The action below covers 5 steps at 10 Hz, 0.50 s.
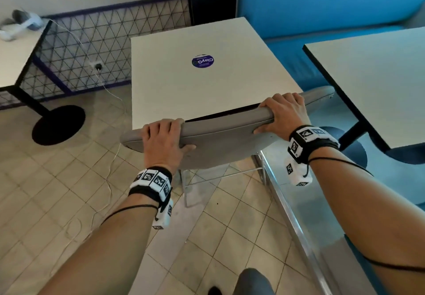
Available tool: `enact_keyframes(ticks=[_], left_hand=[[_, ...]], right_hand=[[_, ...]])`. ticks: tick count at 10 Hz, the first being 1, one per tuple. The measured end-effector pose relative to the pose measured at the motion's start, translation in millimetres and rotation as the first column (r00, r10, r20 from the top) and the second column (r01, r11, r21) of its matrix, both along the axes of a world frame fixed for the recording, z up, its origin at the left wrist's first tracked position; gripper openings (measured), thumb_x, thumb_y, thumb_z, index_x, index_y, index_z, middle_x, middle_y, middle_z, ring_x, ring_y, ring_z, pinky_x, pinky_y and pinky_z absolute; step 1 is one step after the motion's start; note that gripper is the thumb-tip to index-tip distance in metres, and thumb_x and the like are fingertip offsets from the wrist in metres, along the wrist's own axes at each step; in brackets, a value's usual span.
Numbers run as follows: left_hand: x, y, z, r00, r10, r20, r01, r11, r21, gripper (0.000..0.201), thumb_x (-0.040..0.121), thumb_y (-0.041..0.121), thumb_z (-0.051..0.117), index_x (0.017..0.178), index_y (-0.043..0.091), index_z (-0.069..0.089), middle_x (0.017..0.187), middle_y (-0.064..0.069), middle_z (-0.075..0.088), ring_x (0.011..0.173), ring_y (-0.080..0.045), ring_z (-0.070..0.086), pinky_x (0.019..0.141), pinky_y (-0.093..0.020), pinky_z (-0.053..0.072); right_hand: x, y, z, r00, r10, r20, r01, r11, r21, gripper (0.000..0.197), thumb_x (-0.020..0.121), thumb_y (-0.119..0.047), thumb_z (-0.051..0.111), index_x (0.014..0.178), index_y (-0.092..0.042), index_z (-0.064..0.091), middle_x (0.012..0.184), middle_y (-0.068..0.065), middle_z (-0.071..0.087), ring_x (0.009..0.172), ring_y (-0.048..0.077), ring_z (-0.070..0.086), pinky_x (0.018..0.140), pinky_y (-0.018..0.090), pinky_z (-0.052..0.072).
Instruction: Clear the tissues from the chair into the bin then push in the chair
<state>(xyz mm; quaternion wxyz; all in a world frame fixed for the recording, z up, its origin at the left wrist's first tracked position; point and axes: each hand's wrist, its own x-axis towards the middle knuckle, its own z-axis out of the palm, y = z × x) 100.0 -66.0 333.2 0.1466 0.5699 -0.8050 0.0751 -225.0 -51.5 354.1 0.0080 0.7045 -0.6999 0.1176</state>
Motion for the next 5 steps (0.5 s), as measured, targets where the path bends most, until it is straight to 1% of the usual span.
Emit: enact_keyframes(ticks=[1, 2, 3, 4, 5], left_hand=[[1, 9, -2, 1.000, -0.023, -0.012, 0.023, 1.000, -0.002, 0.076, 0.068, 0.062, 0.075, 0.128, 0.022, 0.050, 0.117, -0.005, 0.056, 0.108, -0.029, 0.045, 0.101, -0.048, 0.030], [9, 17, -9, 0.995, -0.094, -0.021, 0.093, 0.995, -0.042, 0.075, 0.080, 0.052, 0.069, 0.142, 0.019, 0.042, 0.137, -0.006, 0.049, 0.128, -0.031, 0.041, 0.112, -0.050, 0.022], [26, 30, -24, 0.974, -0.224, 0.009, 0.224, 0.968, -0.114, 0.070, 0.087, 0.039, 0.053, 0.150, 0.014, 0.033, 0.154, -0.015, 0.034, 0.143, -0.038, 0.027, 0.117, -0.057, 0.016], [47, 43, -40, 0.927, -0.368, 0.074, 0.374, 0.922, -0.101, 0.058, 0.087, 0.030, 0.044, 0.144, 0.022, 0.039, 0.154, -0.016, 0.035, 0.146, -0.043, 0.020, 0.115, -0.060, 0.019], [81, 71, -77, 0.835, -0.541, 0.103, 0.541, 0.840, 0.033, 0.040, 0.094, 0.036, 0.037, 0.131, 0.027, 0.050, 0.139, -0.007, 0.058, 0.151, -0.028, 0.011, 0.116, -0.045, 0.017]], right_hand=[[3, 9, -2, 1.000, -0.028, 0.012, 0.029, 0.999, -0.036, 0.070, 0.060, -0.068, 0.074, 0.118, -0.031, 0.060, 0.111, 0.000, 0.061, 0.111, 0.028, 0.049, 0.109, 0.045, 0.023], [5, 24, -15, 0.996, -0.085, 0.010, 0.086, 0.986, -0.142, 0.074, 0.064, -0.066, 0.072, 0.127, -0.030, 0.055, 0.125, 0.001, 0.058, 0.126, 0.028, 0.043, 0.117, 0.047, 0.017], [18, 41, -43, 0.984, -0.166, 0.066, 0.177, 0.958, -0.227, 0.077, 0.075, -0.060, 0.067, 0.142, -0.029, 0.042, 0.148, 0.002, 0.043, 0.147, 0.030, 0.023, 0.121, 0.053, 0.010], [40, 51, -59, 0.943, -0.227, 0.244, 0.292, 0.916, -0.275, 0.078, 0.085, -0.048, 0.063, 0.151, -0.027, 0.027, 0.161, 0.006, 0.023, 0.152, 0.029, 0.007, 0.121, 0.055, 0.013], [67, 61, -72, 0.899, -0.236, 0.368, 0.358, 0.881, -0.308, 0.077, 0.089, -0.033, 0.061, 0.153, -0.026, 0.021, 0.163, 0.010, 0.016, 0.152, 0.031, 0.009, 0.118, 0.056, 0.023]])
